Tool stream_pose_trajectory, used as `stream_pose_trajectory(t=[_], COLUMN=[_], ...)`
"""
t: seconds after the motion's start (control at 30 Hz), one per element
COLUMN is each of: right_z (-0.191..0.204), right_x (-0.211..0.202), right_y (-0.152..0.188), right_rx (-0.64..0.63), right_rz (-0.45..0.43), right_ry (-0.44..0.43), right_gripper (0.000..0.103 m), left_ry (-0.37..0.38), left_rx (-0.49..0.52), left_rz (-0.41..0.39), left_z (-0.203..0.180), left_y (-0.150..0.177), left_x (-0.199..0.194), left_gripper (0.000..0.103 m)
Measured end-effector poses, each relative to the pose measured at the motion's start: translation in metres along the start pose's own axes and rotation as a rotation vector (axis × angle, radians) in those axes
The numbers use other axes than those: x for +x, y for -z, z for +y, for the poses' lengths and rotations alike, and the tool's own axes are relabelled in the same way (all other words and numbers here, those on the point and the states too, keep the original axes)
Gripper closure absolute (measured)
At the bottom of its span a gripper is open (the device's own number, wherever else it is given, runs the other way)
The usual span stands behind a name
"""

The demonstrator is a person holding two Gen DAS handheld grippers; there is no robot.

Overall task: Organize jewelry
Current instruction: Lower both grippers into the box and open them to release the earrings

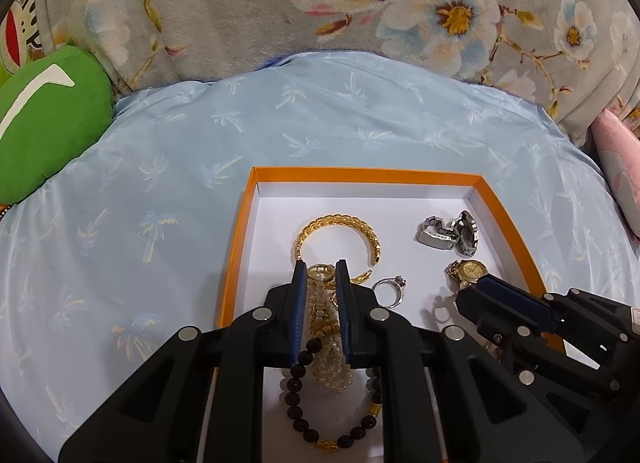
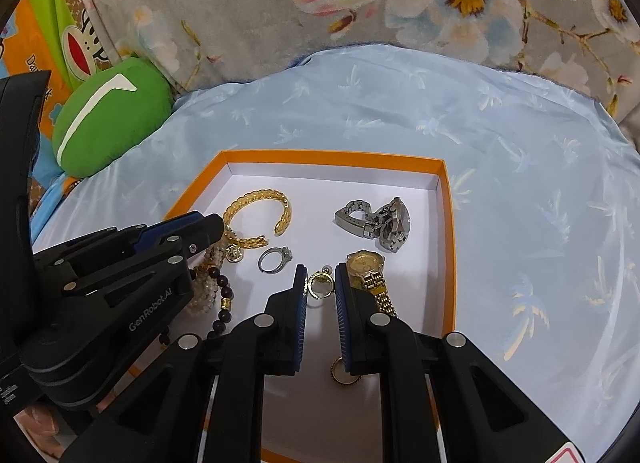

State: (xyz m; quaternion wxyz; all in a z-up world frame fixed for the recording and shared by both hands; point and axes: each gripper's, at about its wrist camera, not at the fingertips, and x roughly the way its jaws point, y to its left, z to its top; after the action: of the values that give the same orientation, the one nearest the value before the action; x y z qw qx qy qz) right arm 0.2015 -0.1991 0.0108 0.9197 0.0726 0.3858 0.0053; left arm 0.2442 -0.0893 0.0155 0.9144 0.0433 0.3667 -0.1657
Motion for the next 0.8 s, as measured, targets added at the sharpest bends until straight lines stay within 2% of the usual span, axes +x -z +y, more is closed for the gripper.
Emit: stream_pose_trajectory(t=[0.2, 0.37, 0.8], right_z=[0.0001, -0.0001, -0.0004], right_x=[0.0002, 0.0005, 0.0003], right_y=[0.0002, 0.0002, 0.001], right_rx=[-0.003, -0.003, 0.001], right_rz=[-0.005, -0.006, -0.012], right_ry=[0.001, 0.0, 0.004], right_gripper=[0.089, 0.089, 0.089], left_ry=[-0.004, -0.005, -0.01], left_rx=[0.007, -0.001, 0.003], left_rz=[-0.003, -0.004, -0.011], left_z=[-0.0021, -0.0008, -0.0014], left_y=[0.0013, 0.0013, 0.0017], left_x=[0.001, 0.0004, -0.0013], left_gripper=[0.089, 0.083, 0.083])
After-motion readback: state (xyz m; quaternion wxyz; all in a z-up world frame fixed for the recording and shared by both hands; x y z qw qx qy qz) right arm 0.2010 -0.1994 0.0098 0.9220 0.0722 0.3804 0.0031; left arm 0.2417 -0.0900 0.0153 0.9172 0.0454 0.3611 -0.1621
